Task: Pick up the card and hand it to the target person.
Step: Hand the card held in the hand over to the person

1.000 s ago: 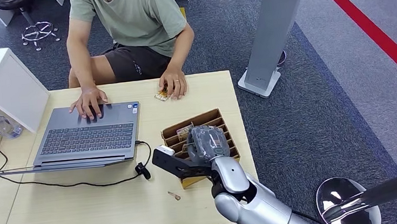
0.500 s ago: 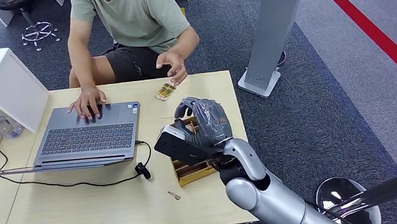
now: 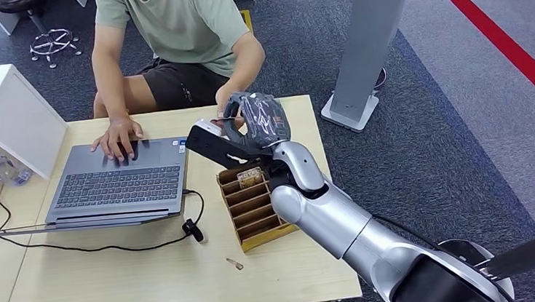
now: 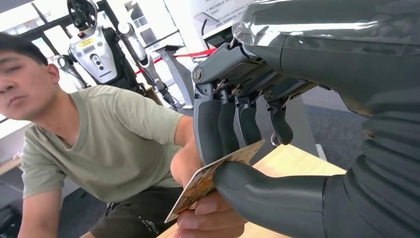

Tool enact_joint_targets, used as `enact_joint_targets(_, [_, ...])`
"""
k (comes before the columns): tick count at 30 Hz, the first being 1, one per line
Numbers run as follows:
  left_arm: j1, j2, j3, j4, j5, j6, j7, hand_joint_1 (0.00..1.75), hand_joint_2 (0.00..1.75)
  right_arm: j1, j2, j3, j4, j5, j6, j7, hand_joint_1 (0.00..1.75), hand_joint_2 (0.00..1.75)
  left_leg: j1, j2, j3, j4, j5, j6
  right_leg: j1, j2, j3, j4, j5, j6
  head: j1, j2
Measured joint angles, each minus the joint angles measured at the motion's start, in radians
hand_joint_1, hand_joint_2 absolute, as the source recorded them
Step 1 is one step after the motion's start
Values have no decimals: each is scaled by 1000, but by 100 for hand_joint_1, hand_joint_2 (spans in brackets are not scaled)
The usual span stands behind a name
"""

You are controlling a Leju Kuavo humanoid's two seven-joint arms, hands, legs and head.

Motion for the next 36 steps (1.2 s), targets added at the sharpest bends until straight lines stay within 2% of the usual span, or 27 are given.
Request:
enact_joint_targets(7, [1, 0, -4, 0, 6, 3, 2, 0, 175, -52, 46, 5, 147, 27, -19, 8, 129, 175, 0, 0, 0, 0, 0, 0, 0, 0, 0, 0, 0, 0, 0, 0])
enact_joint_targets(11, [1, 0, -4, 0, 10, 3, 10, 0, 175, -58, 59, 7, 192, 28, -16, 12, 0, 175, 0, 0, 0, 0, 0, 0, 0, 0, 0, 0, 0, 0, 0, 0])
enact_joint_targets(19, [1, 0, -5, 0, 11, -1, -2, 0, 175, -59, 72, 9, 236, 17, -13, 10, 0, 175, 0, 0, 0, 0, 0, 0, 0, 0, 0, 0, 0, 0, 0, 0])
enact_joint_targets(25, [2, 0, -5, 0, 17, 6, 3, 0, 175, -53, 70, 8, 230, -43, -15, -15, 0, 175, 0, 0, 1, 0, 0, 0, 0, 0, 0, 0, 0, 0, 0, 0])
enact_joint_targets(30, [2, 0, -5, 0, 36, 16, 13, 0, 175, -1, 41, -2, 142, -177, -16, -39, 0, 175, 0, 0, 1, 0, 0, 0, 0, 0, 0, 0, 0, 0, 0, 0])
enact_joint_targets(36, [6, 0, -5, 0, 53, 20, 16, 0, 175, 173, -51, -34, -87, -456, 26, -138, 0, 175, 0, 0, 1, 0, 0, 0, 0, 0, 0, -1, 0, 0, 1, 0])
